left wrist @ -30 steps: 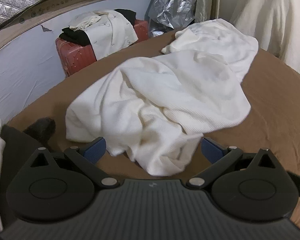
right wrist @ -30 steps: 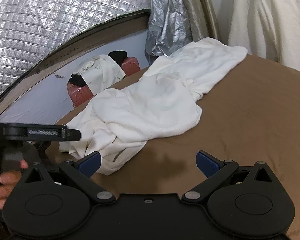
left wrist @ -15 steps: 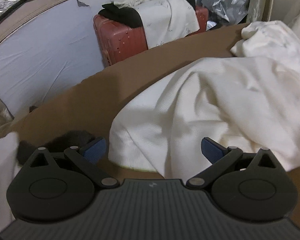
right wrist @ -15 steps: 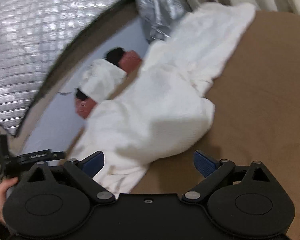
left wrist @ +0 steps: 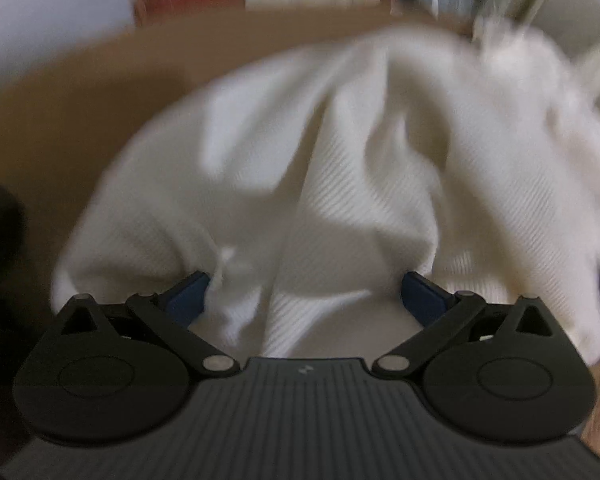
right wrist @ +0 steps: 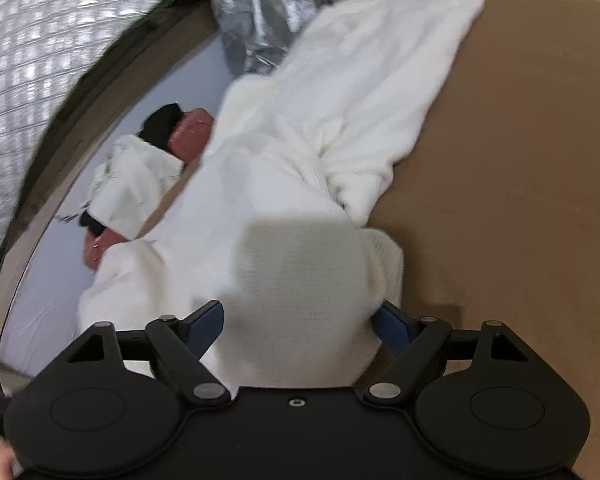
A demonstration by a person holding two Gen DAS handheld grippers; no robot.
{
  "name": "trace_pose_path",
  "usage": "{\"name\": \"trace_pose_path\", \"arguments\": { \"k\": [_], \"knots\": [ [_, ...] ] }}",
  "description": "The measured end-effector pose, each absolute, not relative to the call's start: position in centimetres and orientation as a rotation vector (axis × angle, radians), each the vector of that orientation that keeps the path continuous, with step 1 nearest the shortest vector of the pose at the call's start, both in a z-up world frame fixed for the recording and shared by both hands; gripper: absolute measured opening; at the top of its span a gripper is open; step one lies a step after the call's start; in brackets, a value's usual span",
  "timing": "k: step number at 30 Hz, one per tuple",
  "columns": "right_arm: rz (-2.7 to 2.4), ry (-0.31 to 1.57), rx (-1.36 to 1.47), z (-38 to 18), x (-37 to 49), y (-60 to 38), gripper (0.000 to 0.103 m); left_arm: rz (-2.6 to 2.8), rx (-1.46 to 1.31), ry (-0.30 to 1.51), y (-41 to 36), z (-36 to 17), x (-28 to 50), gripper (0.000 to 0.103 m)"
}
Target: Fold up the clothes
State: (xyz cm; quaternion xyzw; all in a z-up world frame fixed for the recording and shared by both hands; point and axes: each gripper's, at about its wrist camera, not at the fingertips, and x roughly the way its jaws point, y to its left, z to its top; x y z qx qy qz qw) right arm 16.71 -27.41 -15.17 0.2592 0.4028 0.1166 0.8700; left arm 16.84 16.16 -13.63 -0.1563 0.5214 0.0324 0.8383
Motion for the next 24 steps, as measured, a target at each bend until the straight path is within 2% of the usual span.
{"name": "trace_pose_path", "arguments": {
  "k": [1, 2, 3, 4, 5, 6, 12, 16, 17, 24],
  "knots": [
    [0.24, 0.848, 0.528, -15.7, 17.0, -26.7, 0.049, 0.059, -0.344, 1.098, 16.1, -13.4, 16.7, 0.103],
    [0.236, 0.853, 0.515, -16.2, 17.3, -26.0, 0.046, 0.05, -0.357, 1.094, 16.0, -13.2, 16.5, 0.091],
    [0.25, 0.852, 0.503, -16.1, 17.0, -25.4, 0.043, 0.039, -0.371, 1.089, 15.9, -13.0, 16.4, 0.071],
    [0.269, 0.849, 0.493, -15.9, 16.5, -24.9, 0.035, 0.005, -0.406, 1.082, 16.0, -12.7, 16.2, 0.06],
    [0.287, 0.846, 0.482, -15.7, 16.0, -24.3, 0.03, -0.039, -0.443, 1.08, 16.0, -12.4, 16.0, 0.038],
    [0.306, 0.843, 0.471, -15.5, 15.5, -23.7, 0.029, -0.081, -0.48, 1.083, 16.1, -12.3, 15.7, 0.026],
    [0.473, 0.849, 0.468, -13.8, 11.1, -21.4, 0.018, -0.247, -0.488, 1.045, 13.6, -10.3, 14.3, 0.011],
    [0.534, 0.831, 0.507, -12.8, 8.4, -21.7, 0.014, -0.418, -0.51, 1.015, 10.9, -7.5, 13.2, 0.009],
    [0.544, 0.826, 0.512, -12.5, 7.9, -21.8, 0.005, -0.46, -0.512, 1.013, 10.0, -6.8, 12.9, 0.009],
    [0.477, 0.723, 0.496, -9.2, 4.9, -24.6, 0.005, -0.525, -0.343, 0.967, 4.4, -3.6, 10.1, 0.008]
  ]
}}
